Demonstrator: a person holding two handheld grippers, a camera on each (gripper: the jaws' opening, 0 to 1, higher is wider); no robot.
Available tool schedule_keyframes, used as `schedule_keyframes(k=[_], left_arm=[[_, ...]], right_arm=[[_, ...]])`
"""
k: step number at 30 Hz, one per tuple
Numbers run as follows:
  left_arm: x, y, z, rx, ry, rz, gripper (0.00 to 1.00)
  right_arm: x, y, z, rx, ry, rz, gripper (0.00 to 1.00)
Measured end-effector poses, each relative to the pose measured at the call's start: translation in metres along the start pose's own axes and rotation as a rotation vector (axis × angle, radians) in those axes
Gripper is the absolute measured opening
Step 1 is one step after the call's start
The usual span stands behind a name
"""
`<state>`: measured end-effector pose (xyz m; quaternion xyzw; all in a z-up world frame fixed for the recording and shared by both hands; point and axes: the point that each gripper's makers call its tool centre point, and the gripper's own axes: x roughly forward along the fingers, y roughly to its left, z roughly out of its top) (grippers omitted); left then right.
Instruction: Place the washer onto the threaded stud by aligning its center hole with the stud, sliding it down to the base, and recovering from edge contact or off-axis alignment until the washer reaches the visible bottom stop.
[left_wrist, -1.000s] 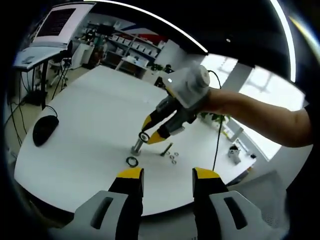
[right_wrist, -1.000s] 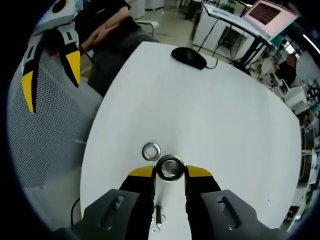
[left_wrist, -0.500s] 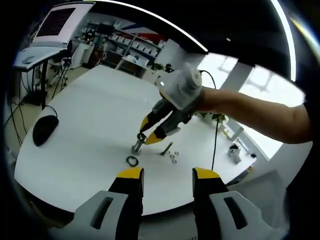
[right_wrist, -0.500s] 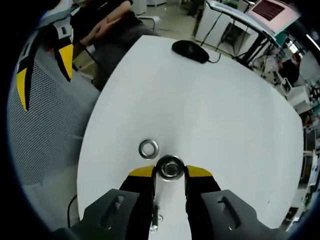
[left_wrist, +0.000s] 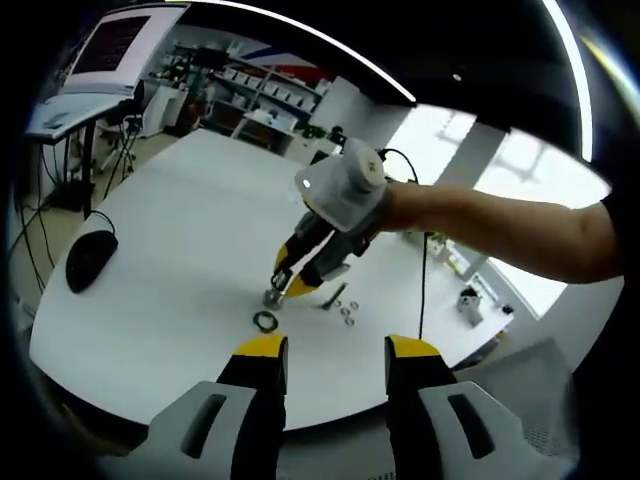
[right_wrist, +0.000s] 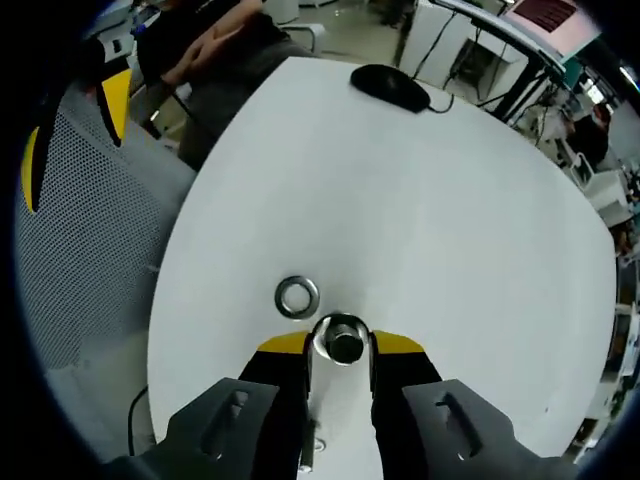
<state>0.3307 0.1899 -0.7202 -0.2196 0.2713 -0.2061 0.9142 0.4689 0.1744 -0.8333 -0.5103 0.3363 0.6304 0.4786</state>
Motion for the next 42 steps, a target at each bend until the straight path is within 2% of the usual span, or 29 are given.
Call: schedule_keyframes(k=[16,35,37,38,40,42], left_arm=[[0.002,0.0,-0.001,0.002,0.011,-0.002,0.37],[0.001,0.001,-0.001,0.001,0.009,0.003,0.37],[0.001,0.001,-0.001,0.002,0.009,0.003,0.37],[0.001,0.001,-0.001,0.002,0.009,0.003,0.37],[0.001,0.001,0.0,0.003,0.007,0.0,0.37],[0.001,0.0,0.001,0.006,-0.001,-0.004,0.37]], right_arm=[[0.018,0.001,-0.006,-0.019,0.022,0.036,0.23],[0.022,0.002,-0.007,-0.012,0.032,0.042,0.24],[0.021,-0.003,-0.004,0.013,0.013,0.015,0.25],[0.019,-0.006,-0.002,-0.003,0.008,-0.009,0.29],[0.016,-0.005,-0.002,-0.008,0.007,-0.003,0.3],[0.012,-0.008,0.003,0.004,-0.025,-0.015,0.3]])
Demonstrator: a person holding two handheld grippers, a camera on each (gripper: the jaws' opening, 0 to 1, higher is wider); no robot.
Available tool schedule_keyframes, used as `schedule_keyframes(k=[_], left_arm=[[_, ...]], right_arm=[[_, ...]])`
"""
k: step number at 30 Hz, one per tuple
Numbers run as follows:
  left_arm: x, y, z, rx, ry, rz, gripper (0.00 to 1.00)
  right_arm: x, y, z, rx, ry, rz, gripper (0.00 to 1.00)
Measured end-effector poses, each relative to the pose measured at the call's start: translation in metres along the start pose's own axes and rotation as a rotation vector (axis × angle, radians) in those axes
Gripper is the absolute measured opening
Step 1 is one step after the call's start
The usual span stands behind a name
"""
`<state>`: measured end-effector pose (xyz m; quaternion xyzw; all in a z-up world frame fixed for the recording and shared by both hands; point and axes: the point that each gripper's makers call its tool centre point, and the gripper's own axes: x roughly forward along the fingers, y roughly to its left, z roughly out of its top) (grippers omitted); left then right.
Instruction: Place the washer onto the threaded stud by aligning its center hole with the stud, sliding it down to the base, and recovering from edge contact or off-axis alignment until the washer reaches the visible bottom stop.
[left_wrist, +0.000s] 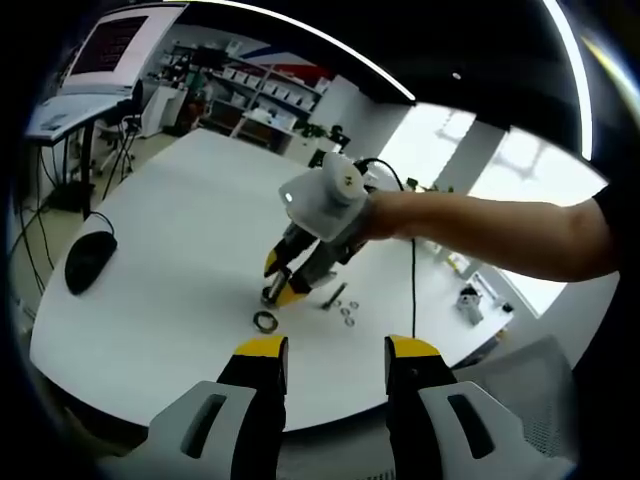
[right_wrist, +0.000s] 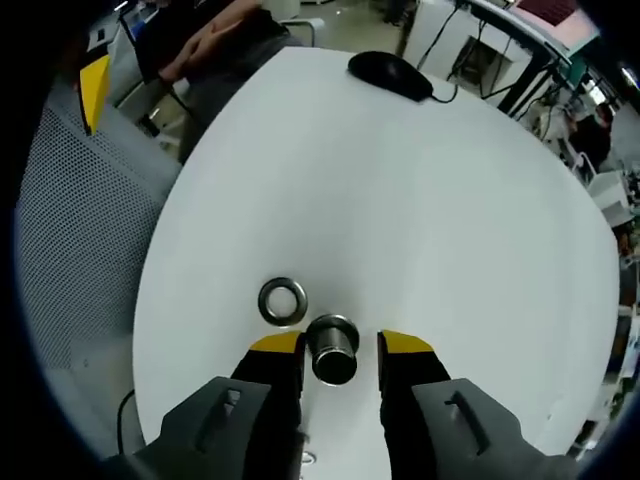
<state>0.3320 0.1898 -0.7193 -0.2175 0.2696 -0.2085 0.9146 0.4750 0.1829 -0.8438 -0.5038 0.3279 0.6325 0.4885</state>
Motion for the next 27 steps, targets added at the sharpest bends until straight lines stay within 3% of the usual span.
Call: schedule_keyframes(k=[11,27], left_arm=[[0.001,-0.001,-0.001,-0.001,0.008,-0.006,0.37],[0.0,-0.003,-0.002,-0.004,0.005,-0.01,0.37]], right_arm=[[-0.024,0.005,0.021,0.027,-0.096,-0.027,0.33],[-0.048,0.018,0.028,0.021,-0.144,-0.06,0.38]])
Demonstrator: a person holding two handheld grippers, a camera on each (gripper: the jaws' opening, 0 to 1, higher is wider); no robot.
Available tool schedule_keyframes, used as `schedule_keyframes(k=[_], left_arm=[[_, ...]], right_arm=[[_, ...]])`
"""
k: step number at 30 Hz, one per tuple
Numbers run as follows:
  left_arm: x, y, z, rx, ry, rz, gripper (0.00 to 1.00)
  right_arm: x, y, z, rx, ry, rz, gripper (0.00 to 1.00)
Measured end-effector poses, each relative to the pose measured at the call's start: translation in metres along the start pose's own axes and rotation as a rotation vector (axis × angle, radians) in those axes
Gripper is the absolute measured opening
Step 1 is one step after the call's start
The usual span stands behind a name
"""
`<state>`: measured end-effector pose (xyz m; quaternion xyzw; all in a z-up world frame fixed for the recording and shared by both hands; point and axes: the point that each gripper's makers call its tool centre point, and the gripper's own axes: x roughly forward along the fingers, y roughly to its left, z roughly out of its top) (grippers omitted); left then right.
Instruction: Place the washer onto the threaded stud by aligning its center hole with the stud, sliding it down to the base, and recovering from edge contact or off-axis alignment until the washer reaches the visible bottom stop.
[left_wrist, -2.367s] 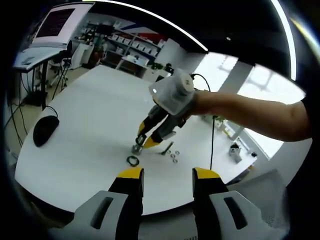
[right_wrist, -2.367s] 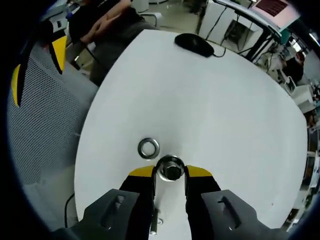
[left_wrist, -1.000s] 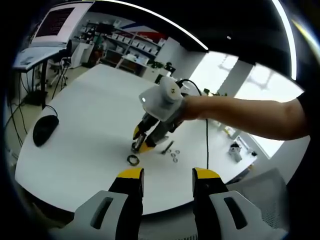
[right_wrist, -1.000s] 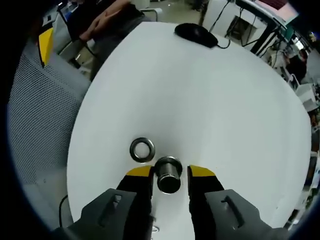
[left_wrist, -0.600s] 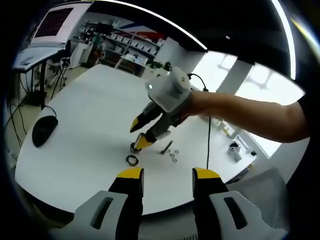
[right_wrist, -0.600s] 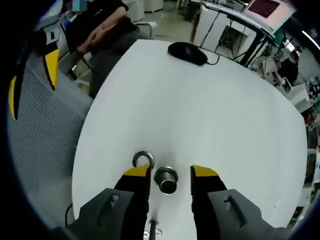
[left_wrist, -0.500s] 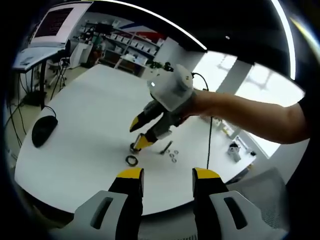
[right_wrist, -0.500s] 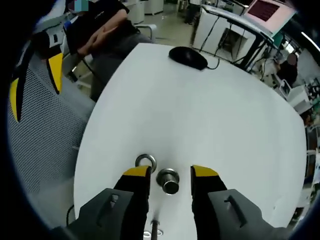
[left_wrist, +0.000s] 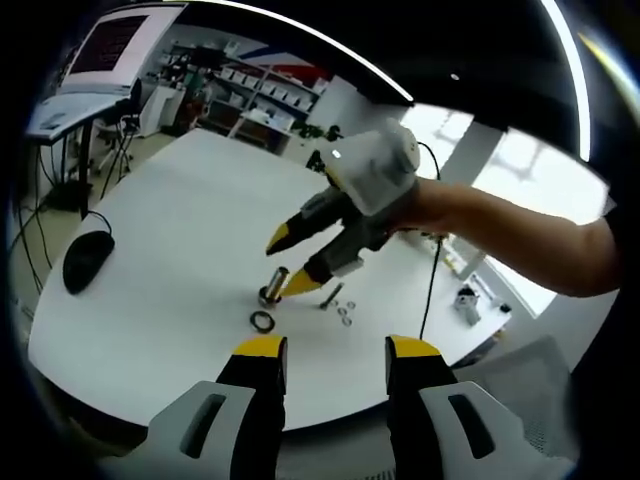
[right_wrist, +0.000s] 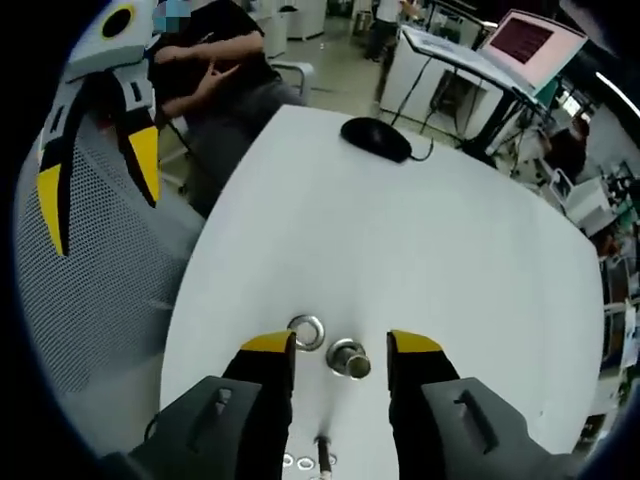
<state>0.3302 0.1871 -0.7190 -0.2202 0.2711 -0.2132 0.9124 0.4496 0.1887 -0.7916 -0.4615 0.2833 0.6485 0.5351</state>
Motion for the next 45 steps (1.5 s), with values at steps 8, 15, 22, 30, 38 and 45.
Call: schedule_keyframes(k=[8,15,22,30,38,45], left_arm=[[0.0,-0.001,-0.003,-0.014,0.011,-0.004,0.37],[-0.001,0.001,-0.004,-0.029,0.012,0.003,0.37],[-0.002,0.002,-0.006,-0.036,0.023,0.012,0.37],[-0.002,0.001,-0.006,-0.041,0.019,0.015,0.36],[-0.002,0.002,-0.005,-0.04,0.012,0.021,0.35],[-0.002,0.002,-0.005,-0.044,0.015,0.016,0.34]], right_arm=[[-0.005,0.012,-0.002,-0.018,0.014,0.004,0.39],[-0.008,0.023,-0.002,-0.033,0.009,0.014,0.39],[-0.006,0.036,-0.004,-0.058,0.024,0.048,0.39],[0.001,0.05,-0.011,-0.095,0.054,0.092,0.39],[0.014,0.055,-0.017,-0.105,0.077,0.119,0.39],[0.026,0.052,-0.017,-0.093,0.08,0.13,0.39]])
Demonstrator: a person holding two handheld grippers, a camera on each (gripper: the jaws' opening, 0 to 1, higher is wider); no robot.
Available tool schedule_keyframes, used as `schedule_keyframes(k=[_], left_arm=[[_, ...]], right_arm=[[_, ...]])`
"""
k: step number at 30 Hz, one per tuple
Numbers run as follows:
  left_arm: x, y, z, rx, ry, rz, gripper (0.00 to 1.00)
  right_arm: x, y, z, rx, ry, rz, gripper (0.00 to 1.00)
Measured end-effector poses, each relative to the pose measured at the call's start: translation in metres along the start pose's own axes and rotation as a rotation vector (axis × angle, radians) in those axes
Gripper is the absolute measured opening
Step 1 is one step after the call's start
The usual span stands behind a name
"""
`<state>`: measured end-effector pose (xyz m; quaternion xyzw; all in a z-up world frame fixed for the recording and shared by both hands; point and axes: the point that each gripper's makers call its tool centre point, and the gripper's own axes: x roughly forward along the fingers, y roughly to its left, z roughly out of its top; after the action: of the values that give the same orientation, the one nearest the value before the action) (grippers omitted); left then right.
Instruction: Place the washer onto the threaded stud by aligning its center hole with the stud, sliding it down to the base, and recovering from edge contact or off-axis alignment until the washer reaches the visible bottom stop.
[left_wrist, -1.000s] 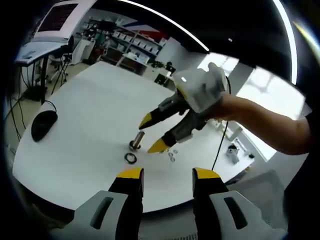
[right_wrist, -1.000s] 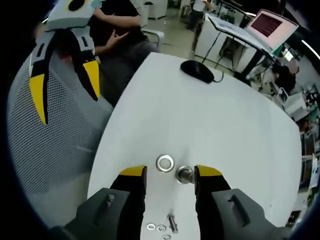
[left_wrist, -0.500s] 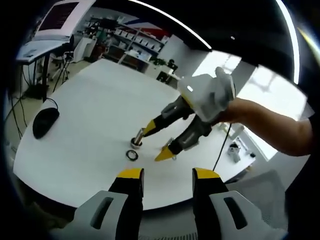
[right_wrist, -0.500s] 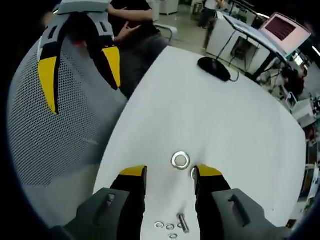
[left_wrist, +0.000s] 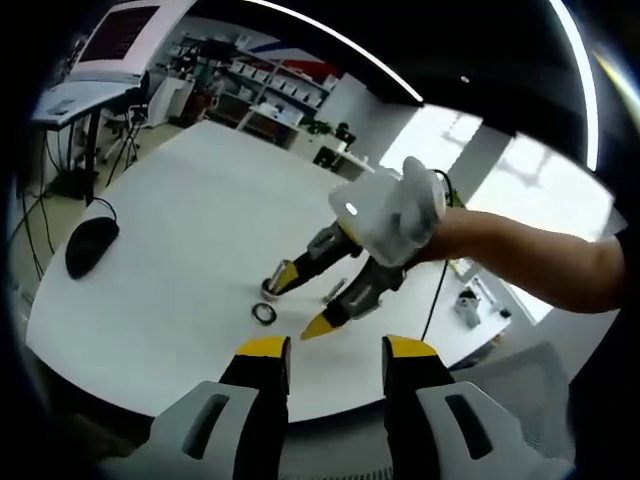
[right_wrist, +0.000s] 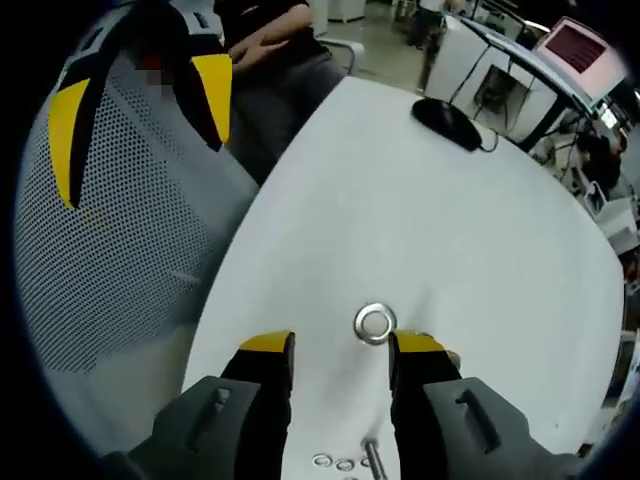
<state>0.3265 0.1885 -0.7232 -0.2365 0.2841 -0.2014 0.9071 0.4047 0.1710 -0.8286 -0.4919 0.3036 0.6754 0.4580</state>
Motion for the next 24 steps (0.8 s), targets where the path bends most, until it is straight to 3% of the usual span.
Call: schedule_keyframes(k=[15,24], left_arm=[[0.001,-0.001,0.002,-0.006,-0.011,-0.008,0.34],[0.001,-0.002,0.001,-0.005,-0.007,-0.016,0.34]], right_arm=[[0.017,-0.009,-0.004,-0.049,0.05,0.026,0.35],[0.026,-0.01,-0.007,-0.147,0.102,0.049,0.36]])
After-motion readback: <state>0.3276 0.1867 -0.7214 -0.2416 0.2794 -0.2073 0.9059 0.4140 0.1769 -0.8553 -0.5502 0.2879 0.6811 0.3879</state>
